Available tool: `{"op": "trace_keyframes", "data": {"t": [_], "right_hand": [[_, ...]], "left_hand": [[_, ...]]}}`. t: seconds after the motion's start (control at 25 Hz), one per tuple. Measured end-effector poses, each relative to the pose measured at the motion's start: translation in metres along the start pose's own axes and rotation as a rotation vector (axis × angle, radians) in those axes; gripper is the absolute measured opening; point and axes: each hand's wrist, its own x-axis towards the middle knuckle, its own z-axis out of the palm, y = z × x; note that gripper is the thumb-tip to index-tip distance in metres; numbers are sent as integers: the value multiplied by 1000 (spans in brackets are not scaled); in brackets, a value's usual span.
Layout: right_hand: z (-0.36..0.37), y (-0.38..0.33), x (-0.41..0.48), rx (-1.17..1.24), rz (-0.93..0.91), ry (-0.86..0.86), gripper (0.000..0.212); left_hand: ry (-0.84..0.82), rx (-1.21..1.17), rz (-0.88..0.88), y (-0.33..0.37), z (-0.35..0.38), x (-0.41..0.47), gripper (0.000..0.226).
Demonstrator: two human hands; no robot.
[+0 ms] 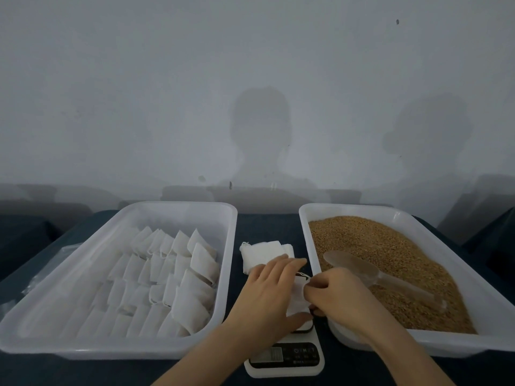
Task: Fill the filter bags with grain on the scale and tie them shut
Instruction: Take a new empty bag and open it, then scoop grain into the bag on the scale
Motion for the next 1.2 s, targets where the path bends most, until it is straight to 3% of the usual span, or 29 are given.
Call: {"op": "trace_keyframes", "data": {"t": [0.2, 0.32, 0.44, 0.6, 0.88, 1.08, 1.2], "right_hand": [[-7, -2, 3, -29, -17, -10, 38], [-34, 11, 16, -198, -105, 135, 16], [-78, 56, 32, -463, -83, 327, 29], [-102, 121, 45, -869, 110, 71, 49], [-115, 131, 50, -816, -21, 228, 19], [-169, 128, 37, -1429, -53, 355, 51], [-161, 125, 39, -1412, -64, 305, 52]], "left_hand": [[-74, -140, -25, -8, 3, 21, 46], [-233, -327, -212, -20, -1, 36, 51], [-370, -475, -318, -38, 3, 39, 59], [-439, -601, -389, -55, 12, 33, 58], [-381, -743, -403, -56, 12, 34, 50], [-276, -733, -343, -56, 16, 34, 52], [-280, -698, -330, -56, 17, 32, 53]]}}
